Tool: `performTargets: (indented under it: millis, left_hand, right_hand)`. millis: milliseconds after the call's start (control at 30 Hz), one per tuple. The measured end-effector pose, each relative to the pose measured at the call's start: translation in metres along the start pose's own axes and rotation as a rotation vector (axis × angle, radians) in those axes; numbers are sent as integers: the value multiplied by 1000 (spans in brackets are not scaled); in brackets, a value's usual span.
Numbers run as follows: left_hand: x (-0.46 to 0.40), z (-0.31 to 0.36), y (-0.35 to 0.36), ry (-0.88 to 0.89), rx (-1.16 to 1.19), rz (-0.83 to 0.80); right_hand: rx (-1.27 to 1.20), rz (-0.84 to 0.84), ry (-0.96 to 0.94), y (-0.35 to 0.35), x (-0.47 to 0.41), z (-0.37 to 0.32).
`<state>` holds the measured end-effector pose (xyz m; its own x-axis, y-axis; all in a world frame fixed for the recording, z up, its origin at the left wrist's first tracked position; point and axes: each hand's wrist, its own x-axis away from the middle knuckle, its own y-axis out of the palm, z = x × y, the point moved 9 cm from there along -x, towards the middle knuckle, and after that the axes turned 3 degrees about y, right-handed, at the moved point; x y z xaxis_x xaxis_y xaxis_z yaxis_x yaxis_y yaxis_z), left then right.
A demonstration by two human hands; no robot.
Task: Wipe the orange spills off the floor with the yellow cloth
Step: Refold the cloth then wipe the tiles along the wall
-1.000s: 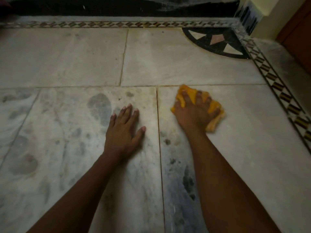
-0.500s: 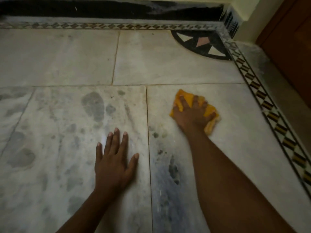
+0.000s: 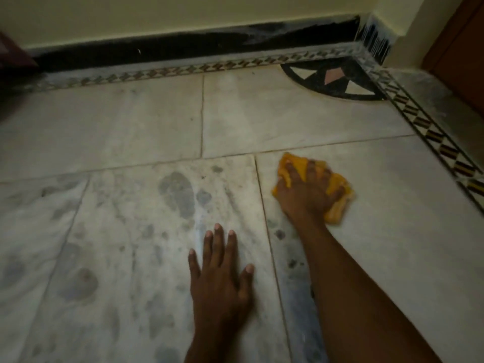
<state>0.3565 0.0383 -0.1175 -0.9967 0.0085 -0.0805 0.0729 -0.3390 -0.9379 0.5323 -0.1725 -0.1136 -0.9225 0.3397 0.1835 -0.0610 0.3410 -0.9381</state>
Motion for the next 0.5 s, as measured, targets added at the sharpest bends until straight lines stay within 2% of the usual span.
performTargets:
  millis: [100, 167, 233, 333, 400, 433, 500]
  left_hand:
    - [-5, -2, -1, 2, 12, -25]
    - [-1, 0, -1, -9, 16, -48]
    - [-4, 2, -3, -4, 30, -78]
    - [0, 1, 1, -3, 28, -110]
    - [-1, 2, 2, 0, 22, -131]
    - [-3, -1, 2, -7, 11, -117]
    - [-6, 0, 1, -14, 1, -80]
  right_hand:
    - [170, 44, -443, 22, 47, -50]
    - [291, 11, -655, 27, 114, -21]
    - [272, -14, -563, 10, 145, 47]
    - [252, -56, -209, -15, 132, 113]
    - [194, 8, 34, -21, 98, 101]
    - [122, 41, 92, -18, 74, 79]
    - [4, 25, 83, -6, 31, 26]
